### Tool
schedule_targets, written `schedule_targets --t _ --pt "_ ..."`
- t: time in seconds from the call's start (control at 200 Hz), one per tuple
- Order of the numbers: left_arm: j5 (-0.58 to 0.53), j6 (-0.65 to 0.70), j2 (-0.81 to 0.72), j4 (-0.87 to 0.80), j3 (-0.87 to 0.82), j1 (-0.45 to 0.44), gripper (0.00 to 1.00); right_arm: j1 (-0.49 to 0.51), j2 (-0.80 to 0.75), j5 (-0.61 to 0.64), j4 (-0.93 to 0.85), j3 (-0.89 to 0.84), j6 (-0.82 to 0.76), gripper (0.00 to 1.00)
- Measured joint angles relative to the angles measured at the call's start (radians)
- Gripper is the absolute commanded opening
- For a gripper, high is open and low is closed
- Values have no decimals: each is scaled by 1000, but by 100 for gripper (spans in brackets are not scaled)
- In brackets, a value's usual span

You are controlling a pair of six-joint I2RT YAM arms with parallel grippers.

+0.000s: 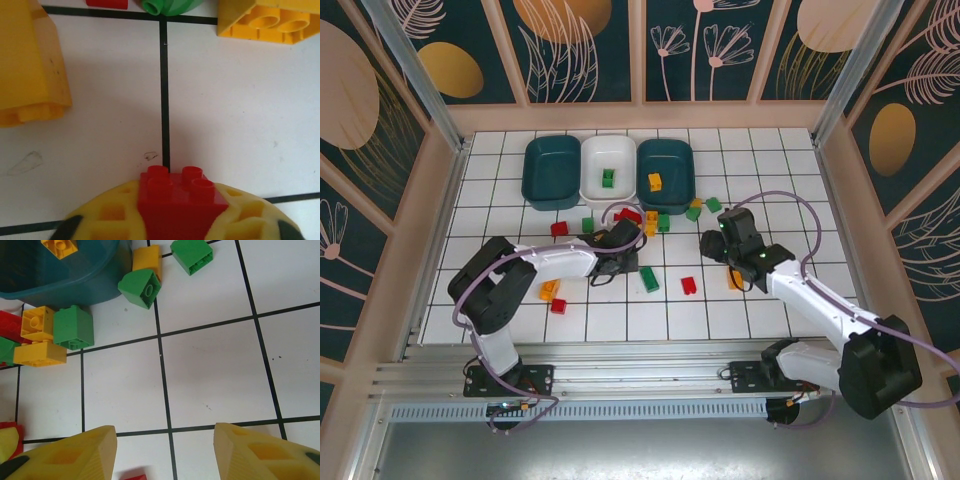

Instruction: Sort the legos into containers by color

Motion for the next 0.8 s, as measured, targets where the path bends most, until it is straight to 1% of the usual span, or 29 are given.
schedule_targets --t 0.08,0.155,0.25,0.325,0.425,0.525,0.601,0.681,0.801 --pt "-24 14 -49 -36 0 0 0 0 -7 -5 1 0 0 54" --pt "-59 31 -134 -81 11 3 0 0 -8 -16 2 0 0 54" --pt "-74 63 -232 -124 61 37 0 0 -7 -29 5 0 0 53" --pt "-76 97 -293 -137 116 110 0 0 0 -39 19 0 1 53" --pt "-70 149 -315 -148 201 256 0 3 13 -52 31 0 1 53" --pt "-37 189 -272 -151 270 408 0 16 22 -55 40 0 8 53" --pt "-10 210 -195 -151 323 509 0 31 28 -58 40 1 12 53" --pt "17 225 -93 -157 385 586 0 50 36 -58 40 5 16 53" --pt "64 240 92 -175 510 663 0 77 43 -58 38 14 16 53"
